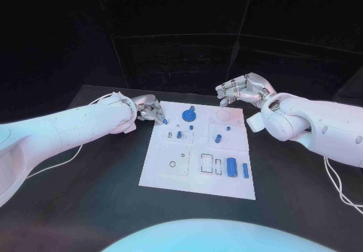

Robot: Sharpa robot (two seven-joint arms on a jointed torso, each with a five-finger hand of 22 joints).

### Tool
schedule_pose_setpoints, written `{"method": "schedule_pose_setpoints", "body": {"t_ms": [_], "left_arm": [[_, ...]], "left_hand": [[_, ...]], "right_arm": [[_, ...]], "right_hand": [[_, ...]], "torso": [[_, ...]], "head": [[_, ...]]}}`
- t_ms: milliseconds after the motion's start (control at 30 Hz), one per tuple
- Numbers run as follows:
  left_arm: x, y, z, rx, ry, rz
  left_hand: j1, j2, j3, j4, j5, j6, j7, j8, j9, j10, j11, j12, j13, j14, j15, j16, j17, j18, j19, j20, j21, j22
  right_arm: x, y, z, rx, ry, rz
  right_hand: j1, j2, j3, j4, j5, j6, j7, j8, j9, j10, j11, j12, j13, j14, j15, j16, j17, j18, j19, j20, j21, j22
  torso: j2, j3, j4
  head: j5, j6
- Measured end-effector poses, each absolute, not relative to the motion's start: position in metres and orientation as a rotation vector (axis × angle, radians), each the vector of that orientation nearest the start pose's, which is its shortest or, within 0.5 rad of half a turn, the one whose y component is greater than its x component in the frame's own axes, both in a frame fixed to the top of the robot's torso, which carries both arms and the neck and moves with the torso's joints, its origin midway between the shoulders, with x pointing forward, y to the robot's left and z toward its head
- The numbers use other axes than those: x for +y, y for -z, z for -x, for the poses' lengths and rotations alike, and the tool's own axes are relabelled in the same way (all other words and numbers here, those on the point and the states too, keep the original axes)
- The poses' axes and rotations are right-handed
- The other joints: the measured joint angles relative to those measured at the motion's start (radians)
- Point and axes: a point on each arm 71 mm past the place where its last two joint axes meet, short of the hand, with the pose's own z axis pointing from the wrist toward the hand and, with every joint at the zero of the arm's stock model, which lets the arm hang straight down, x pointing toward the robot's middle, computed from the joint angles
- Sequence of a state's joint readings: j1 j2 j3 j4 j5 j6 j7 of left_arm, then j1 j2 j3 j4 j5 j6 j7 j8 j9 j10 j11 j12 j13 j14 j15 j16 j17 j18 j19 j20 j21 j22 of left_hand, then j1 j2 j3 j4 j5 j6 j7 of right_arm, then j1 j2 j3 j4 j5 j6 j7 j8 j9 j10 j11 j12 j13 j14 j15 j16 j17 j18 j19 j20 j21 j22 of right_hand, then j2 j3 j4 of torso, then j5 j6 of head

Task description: Assemble the parts on the task board

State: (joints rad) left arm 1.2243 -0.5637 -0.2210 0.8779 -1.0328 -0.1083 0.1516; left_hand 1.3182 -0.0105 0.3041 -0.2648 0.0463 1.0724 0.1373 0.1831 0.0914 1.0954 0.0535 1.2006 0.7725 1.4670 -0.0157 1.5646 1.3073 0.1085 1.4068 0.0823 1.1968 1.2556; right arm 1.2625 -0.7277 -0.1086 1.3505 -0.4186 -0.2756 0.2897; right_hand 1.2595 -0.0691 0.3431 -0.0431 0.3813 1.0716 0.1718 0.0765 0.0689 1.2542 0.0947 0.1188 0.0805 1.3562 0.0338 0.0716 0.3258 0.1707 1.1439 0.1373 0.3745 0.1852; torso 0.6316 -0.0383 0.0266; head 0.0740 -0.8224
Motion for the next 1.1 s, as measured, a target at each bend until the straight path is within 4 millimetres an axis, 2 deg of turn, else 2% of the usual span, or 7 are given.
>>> {"method": "schedule_pose_setpoints", "body": {"t_ms": [1100], "left_arm": [[0.2499, 0.2624, -0.5646, 1.951, 0.631, 0.129]], "left_hand": [[-0.02, 0.031, -0.002, 0.033, 0.0, 0.0, -0.008, 0.032, 0.009, 0.007, -0.007, 0.004, 0.003, 0.0, 0.0, 0.0, 0.0, 0.0, 0.0, 0.0, 0.004, 0.007]], "right_arm": [[-0.1923, 0.1819, -0.5196, 1.615, -1.325, -0.647]], "right_hand": [[0.0, 0.0, 0.0, 0.0, 0.0, 0.0, 0.0, 0.0, 0.0, 0.0, 0.0, 0.0, 0.0, 0.0, 0.0, 0.0, -0.001, 0.0, 0.0, 0.0, 0.0, 0.0]], "torso": [[0.0, 0.0003, 0.0005]], "head": [[-0.002, 0.001]]}}
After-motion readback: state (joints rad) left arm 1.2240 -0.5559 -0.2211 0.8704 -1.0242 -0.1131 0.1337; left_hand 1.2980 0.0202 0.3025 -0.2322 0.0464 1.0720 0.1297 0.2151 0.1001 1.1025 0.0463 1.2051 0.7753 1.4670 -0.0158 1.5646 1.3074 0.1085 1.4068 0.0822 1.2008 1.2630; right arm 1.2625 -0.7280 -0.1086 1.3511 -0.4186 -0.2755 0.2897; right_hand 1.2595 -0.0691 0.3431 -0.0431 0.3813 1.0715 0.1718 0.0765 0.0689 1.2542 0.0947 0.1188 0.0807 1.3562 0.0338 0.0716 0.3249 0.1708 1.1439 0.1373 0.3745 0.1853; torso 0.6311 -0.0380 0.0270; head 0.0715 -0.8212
